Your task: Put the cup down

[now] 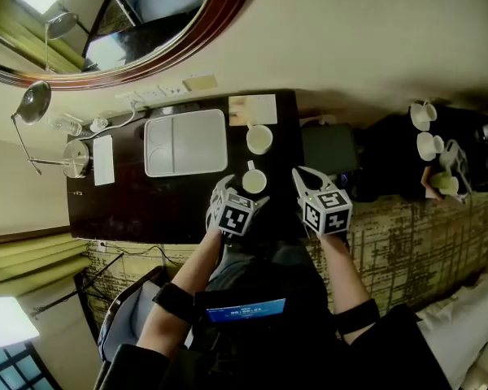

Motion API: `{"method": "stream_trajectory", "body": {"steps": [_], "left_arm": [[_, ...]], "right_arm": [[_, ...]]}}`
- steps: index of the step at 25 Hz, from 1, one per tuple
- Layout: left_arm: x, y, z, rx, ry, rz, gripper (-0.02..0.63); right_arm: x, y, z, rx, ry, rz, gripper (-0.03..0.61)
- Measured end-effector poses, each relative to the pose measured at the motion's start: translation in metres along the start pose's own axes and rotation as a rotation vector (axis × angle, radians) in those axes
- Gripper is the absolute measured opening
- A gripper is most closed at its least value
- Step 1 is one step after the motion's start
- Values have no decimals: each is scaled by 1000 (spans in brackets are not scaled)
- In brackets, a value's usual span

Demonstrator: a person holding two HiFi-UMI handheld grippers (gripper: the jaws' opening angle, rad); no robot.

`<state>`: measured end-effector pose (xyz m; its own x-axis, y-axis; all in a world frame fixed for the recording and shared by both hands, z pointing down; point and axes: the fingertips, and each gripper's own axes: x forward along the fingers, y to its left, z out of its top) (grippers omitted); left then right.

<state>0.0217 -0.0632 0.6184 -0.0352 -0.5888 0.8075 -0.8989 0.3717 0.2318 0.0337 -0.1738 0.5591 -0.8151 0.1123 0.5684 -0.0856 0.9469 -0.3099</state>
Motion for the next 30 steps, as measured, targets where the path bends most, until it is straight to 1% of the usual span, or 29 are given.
{"method": "stream_trajectory", "body": {"steps": [4, 7, 11, 19, 23, 27, 29, 30], "left_arm": [[27, 9, -9, -41, 52, 74, 474], [42, 10, -15, -70, 77, 87, 474], [62, 15, -14, -58, 84, 132, 474], [89, 19, -16, -69, 141, 141, 482], [93, 27, -26, -88, 167, 170, 482], [89, 33, -24, -97, 192, 183, 482], [94, 31, -28, -86, 198, 165, 480], [100, 28, -31, -78, 189, 148, 439]], "right_arm": [[0, -15, -8, 3, 20, -3, 2], [0, -24, -13, 9, 37, -5, 2], [0, -38, -19, 14, 52, -4, 2], [9, -54, -21, 25, 80, 19, 2], [17, -54, -18, 28, 87, 48, 2], [30, -49, -16, -5, 107, 88, 2], [36, -48, -16, -17, 120, 89, 2], [37, -47, -16, -18, 123, 87, 2]]}}
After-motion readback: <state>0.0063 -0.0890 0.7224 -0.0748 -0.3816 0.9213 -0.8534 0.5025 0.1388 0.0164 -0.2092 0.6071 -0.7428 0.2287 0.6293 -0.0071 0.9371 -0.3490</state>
